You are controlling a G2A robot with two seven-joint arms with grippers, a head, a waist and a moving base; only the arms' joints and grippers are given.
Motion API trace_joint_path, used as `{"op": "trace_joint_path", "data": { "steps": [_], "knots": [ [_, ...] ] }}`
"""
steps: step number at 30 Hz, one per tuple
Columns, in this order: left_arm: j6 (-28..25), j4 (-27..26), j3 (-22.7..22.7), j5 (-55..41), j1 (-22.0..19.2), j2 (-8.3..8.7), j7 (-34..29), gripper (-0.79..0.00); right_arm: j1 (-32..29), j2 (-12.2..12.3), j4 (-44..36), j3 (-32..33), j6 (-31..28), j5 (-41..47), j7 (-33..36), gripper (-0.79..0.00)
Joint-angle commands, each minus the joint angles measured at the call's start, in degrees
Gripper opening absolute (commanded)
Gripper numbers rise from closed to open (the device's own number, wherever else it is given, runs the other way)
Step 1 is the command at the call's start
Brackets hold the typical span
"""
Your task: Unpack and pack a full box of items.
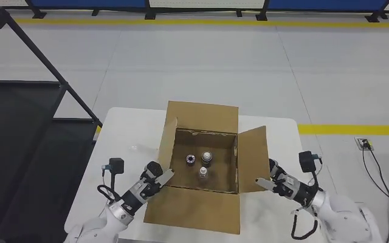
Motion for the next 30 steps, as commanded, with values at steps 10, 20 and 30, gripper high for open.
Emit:
{"op": "trace_joint_path", "data": {
  "steps": [10,20,30],
  "knots": [
    [2.4,3.9,4.3,1.3,-4.1,-0.27,0.0,0.0,11.1,0.8,6.0,-11.5,1.3,11.7,10.3,0.0],
    [2.2,5.3,4.3,0.1,-3.9,-0.14,-0.2,0.0,21.1,-0.3,16.1,-22.5,3.6,9.5,8.5,0.0],
    [4.6,7.5,5.2,0.0,-5.9,-0.09,-1.6,0.0,23.0,-0.7,19.0,-26.8,1.7,-1.7,0.4,0.0]
  ]
}}
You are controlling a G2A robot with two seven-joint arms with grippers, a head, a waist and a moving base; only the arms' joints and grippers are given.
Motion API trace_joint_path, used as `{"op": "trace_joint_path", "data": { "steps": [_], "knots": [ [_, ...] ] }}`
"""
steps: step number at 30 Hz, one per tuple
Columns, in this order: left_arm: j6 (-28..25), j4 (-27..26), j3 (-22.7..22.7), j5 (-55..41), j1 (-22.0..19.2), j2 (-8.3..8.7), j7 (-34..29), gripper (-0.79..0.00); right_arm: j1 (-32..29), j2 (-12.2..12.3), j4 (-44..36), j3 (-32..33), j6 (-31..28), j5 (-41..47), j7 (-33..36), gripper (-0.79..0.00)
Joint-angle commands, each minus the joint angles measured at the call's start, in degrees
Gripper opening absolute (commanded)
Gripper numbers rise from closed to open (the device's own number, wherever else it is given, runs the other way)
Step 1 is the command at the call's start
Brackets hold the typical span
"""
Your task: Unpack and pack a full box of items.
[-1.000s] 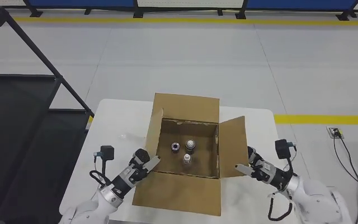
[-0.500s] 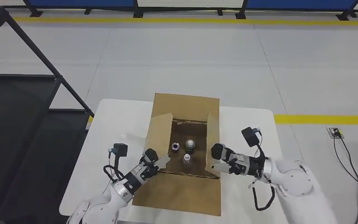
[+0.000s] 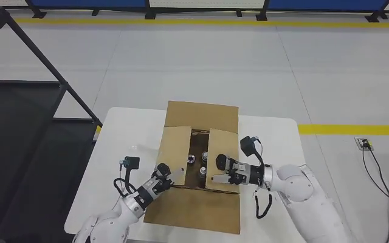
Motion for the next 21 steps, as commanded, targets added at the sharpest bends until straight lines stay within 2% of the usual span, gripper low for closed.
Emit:
{"op": "trace_joint_path", "data": {
  "steps": [1,10,21],
  "knots": [
    [0.4,0.4,0.3,0.0,-0.5,-0.01,-0.2,0.0,0.3,-0.1,0.0,-0.6,1.4,-2.9,-1.8,0.0],
    [1.2,1.6,1.2,-0.2,-1.7,0.04,-1.5,0.0,-0.4,0.0,-3.1,-3.6,0.2,-12.1,-5.7,0.0],
    [1.1,2.6,1.9,-0.2,-2.1,0.06,-0.7,0.0,-0.8,0.6,-4.1,-3.7,0.3,-11.6,-6.6,0.0]
  ]
}}
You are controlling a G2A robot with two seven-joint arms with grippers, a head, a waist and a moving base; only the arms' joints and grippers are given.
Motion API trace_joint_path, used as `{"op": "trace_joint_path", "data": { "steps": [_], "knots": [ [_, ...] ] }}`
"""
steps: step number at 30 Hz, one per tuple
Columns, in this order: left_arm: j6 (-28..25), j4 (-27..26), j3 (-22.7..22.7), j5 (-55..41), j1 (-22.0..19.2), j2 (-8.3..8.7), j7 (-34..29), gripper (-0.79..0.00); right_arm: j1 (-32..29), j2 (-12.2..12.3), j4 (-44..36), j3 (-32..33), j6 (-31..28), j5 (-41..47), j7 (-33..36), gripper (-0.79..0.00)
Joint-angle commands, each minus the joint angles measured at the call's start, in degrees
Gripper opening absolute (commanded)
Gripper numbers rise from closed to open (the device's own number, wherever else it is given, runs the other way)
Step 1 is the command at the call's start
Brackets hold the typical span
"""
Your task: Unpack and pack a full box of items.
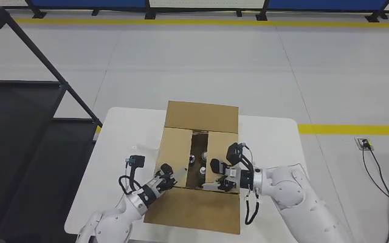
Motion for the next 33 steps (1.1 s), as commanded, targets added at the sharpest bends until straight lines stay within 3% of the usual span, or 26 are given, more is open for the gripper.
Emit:
{"op": "trace_joint_path", "data": {
  "steps": [1,10,18,21,26,33],
  "knots": [
    [-0.3,-0.4,0.0,-0.4,0.1,0.01,0.1,0.0,0.1,0.1,0.1,0.1,-0.2,0.8,-0.6,0.0],
    [-3.6,-7.1,-5.7,-3.5,4.5,0.72,1.0,0.0,-1.3,0.7,-1.6,2.3,-1.7,2.2,-2.7,0.0],
    [-7.7,-8.2,-18.3,-11.3,12.6,1.64,2.7,0.0,-1.3,0.7,-1.6,2.3,-1.7,2.2,-2.7,0.0],
    [-10.1,-6.9,-22.2,-13.9,15.0,2.08,-0.3,0.0,-2.7,0.6,-1.5,2.6,2.0,0.7,-7.2,0.0],
    [-14.0,-3.2,-25.6,-18.7,16.9,3.07,-12.1,0.0,-0.5,0.0,3.8,4.0,5.8,0.6,-17.8,0.0],
    [-19.3,0.1,-25.8,-20.2,17.7,4.39,-26.7,0.0,4.1,-0.7,12.9,6.1,8.0,2.1,-30.1,0.0]
  ]
}}
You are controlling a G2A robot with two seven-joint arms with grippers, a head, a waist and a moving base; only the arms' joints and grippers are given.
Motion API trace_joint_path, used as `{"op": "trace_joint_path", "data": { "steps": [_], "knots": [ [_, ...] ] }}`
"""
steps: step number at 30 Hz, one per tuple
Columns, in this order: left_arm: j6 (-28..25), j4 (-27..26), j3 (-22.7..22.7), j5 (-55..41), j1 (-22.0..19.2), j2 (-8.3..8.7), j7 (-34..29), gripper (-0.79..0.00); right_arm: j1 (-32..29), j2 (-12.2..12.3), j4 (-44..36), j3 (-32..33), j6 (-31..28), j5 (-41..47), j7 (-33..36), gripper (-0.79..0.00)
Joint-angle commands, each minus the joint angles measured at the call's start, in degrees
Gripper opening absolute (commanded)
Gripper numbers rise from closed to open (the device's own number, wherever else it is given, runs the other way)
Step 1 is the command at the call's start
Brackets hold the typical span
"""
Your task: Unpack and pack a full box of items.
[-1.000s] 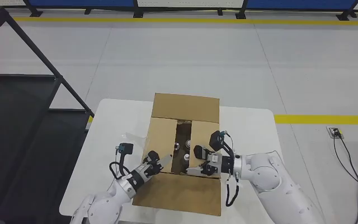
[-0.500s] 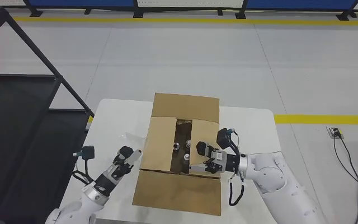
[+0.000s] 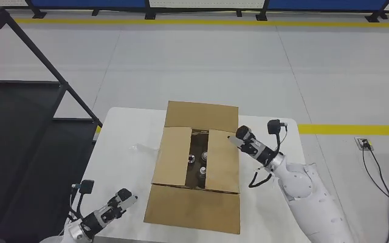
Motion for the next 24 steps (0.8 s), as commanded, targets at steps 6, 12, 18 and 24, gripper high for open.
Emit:
{"op": "trace_joint_path", "data": {
  "steps": [6,12,18,24],
  "knots": [
    [0.6,1.5,3.4,-7.6,-1.2,0.93,-12.1,0.0,5.2,-1.1,8.5,-1.6,1.4,2.6,-2.3,0.0],
    [2.3,2.7,6.4,-12.7,-3.9,1.46,-17.6,0.0,9.8,-2.2,15.7,-3.8,1.2,6.5,0.0,0.0],
    [1.1,2.0,8.0,-12.1,-4.6,1.8,-17.4,0.0,14.8,-3.7,23.0,-6.9,2.3,8.5,2.2,0.0],
    [0.1,0.6,8.4,-14.9,-4.0,2.12,-17.0,0.0,18.5,-5.5,29.1,-9.9,1.2,10.7,4.2,0.0]
  ]
}}
